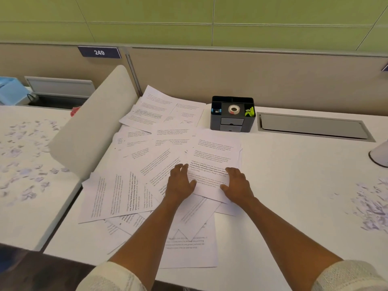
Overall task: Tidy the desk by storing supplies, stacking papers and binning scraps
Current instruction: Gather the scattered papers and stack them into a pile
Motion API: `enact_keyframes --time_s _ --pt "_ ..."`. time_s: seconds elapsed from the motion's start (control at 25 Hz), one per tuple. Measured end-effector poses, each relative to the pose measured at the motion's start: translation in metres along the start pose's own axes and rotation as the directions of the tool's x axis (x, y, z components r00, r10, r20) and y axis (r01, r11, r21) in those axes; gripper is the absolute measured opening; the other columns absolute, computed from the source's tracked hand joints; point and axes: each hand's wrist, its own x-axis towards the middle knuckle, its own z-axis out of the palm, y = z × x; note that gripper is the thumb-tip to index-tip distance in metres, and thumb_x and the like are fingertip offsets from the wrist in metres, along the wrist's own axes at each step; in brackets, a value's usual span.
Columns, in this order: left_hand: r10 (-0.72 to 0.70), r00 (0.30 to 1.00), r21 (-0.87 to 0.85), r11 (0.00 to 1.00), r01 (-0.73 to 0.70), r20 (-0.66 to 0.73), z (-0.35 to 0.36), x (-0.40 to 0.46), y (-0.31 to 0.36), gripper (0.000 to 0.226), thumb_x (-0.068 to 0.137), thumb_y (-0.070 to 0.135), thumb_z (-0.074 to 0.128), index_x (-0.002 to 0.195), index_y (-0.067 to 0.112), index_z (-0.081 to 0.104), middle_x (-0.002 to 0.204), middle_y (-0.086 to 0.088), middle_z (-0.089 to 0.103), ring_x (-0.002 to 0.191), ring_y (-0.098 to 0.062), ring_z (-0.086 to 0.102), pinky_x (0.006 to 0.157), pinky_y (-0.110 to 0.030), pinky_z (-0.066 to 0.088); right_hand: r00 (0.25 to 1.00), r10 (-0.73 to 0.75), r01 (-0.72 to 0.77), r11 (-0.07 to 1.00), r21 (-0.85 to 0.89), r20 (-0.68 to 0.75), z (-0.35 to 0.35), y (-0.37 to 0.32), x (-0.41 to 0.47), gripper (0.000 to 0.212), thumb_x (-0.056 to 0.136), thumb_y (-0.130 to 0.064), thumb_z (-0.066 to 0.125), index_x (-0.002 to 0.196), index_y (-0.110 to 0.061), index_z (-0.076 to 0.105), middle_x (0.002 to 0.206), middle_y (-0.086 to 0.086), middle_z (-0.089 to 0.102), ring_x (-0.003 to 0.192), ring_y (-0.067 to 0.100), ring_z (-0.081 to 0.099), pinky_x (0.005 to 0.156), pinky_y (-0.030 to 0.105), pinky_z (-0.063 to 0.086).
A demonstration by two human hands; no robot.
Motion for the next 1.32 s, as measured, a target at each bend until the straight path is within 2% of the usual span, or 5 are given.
enact_keyframes --time_s 0.28,0.56,0.92,1.16,1.32 --pt "-0.047 0.994 -0.099 0.993 0.056 0.098 -0.007 0.036 -0.01 0.075 0.094 0.038 0.063 0.153 0.006 0.029 0.157 -0.016 0.03 0.147 -0.031 0.026 0.119 -0.041 0.025 0.984 0.133 -0.115 0.982 -0.149 0.121 0.006 -0.008 0.016 0.086 0.084 -0.041 0.068 0.153 -0.022 0.02 0.162 0.007 0.014 0.145 0.031 0.022 0.112 0.049 0.034" --pt "-0.227 0.965 -0.267 0.93 0.254 0.13 -0.015 0.06 0.0 0.068 0.091 0.037 0.066 0.144 0.003 0.041 0.142 -0.017 0.045 0.13 -0.032 0.05 0.103 -0.037 0.043 0.98 0.148 -0.123 0.976 -0.182 0.131 0.011 -0.009 0.017 0.082 0.087 -0.042 0.065 0.153 -0.023 0.021 0.164 0.005 0.009 0.15 0.029 0.013 0.117 0.046 0.028" --pt "-0.251 0.936 -0.463 0.818 0.341 0.247 -0.015 0.078 0.001 0.025 0.089 0.034 0.067 0.103 0.014 0.068 0.108 -0.005 0.073 0.096 -0.024 0.069 0.092 -0.04 0.057 0.979 0.145 -0.118 0.977 -0.179 0.146 0.009 -0.009 0.015 0.084 0.086 -0.042 0.065 0.154 -0.025 0.02 0.165 0.002 0.007 0.151 0.027 0.01 0.118 0.045 0.027" --pt "-0.215 0.927 -0.634 0.68 0.368 0.308 -0.014 0.086 0.002 0.036 0.088 0.019 0.071 0.122 0.009 0.066 0.118 -0.007 0.072 0.102 -0.03 0.07 0.095 -0.049 0.056 0.973 0.119 -0.079 0.978 -0.194 0.2 0.01 -0.008 0.016 0.084 0.085 -0.043 0.067 0.154 -0.033 0.02 0.165 -0.004 0.004 0.151 0.031 0.005 0.119 0.051 0.021" --pt "-0.201 0.948 -0.639 0.702 0.315 0.246 -0.011 0.077 0.006 0.027 0.089 0.012 0.07 0.116 0.01 0.067 0.115 -0.008 0.072 0.1 -0.029 0.07 0.093 -0.046 0.057 0.98 0.124 -0.113 0.99 -0.08 0.157 0.011 -0.007 0.016 0.085 0.085 -0.048 0.066 0.154 -0.03 0.02 0.165 -0.004 0.01 0.15 0.028 0.011 0.119 0.05 0.021"
